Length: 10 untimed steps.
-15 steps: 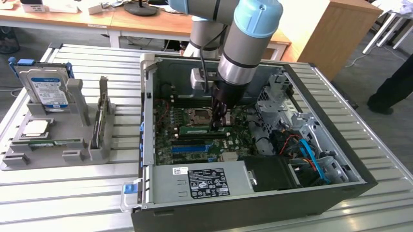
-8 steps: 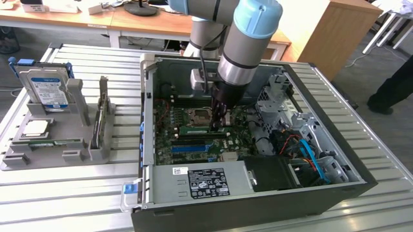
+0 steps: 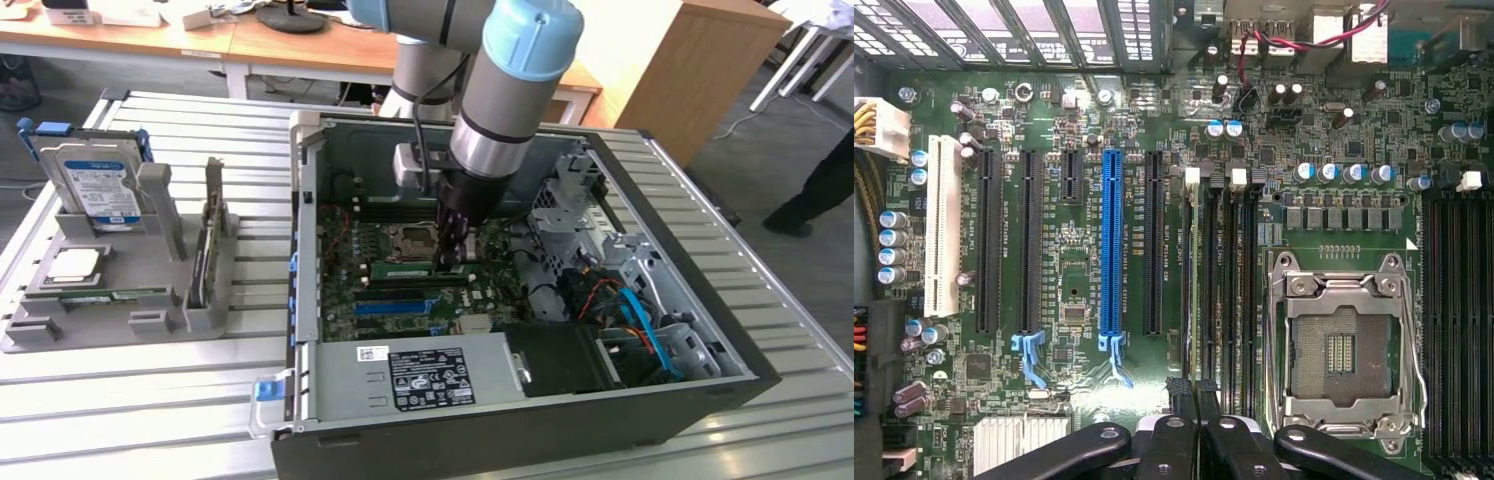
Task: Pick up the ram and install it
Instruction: 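Insert the ram into the slot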
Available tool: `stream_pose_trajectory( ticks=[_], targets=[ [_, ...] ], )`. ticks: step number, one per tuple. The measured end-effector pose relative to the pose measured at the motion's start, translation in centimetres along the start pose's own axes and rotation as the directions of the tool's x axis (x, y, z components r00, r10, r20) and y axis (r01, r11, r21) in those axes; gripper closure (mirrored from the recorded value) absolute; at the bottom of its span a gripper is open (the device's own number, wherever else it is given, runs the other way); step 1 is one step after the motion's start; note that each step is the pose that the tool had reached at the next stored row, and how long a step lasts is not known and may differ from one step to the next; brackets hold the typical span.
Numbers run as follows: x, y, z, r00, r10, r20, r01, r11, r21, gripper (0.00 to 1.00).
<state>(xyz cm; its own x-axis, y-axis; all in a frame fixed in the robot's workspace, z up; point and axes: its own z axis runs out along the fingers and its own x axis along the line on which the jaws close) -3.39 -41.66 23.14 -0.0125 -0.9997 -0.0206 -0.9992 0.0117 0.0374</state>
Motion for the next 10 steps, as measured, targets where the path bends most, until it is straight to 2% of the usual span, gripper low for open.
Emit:
stream_pose_trajectory(
  ticks=[10],
  targets=[
    [-0.05, 0.0, 0.1, 1.0, 0.0, 0.0, 0.0, 1.0, 0.0, 0.88]
  ],
)
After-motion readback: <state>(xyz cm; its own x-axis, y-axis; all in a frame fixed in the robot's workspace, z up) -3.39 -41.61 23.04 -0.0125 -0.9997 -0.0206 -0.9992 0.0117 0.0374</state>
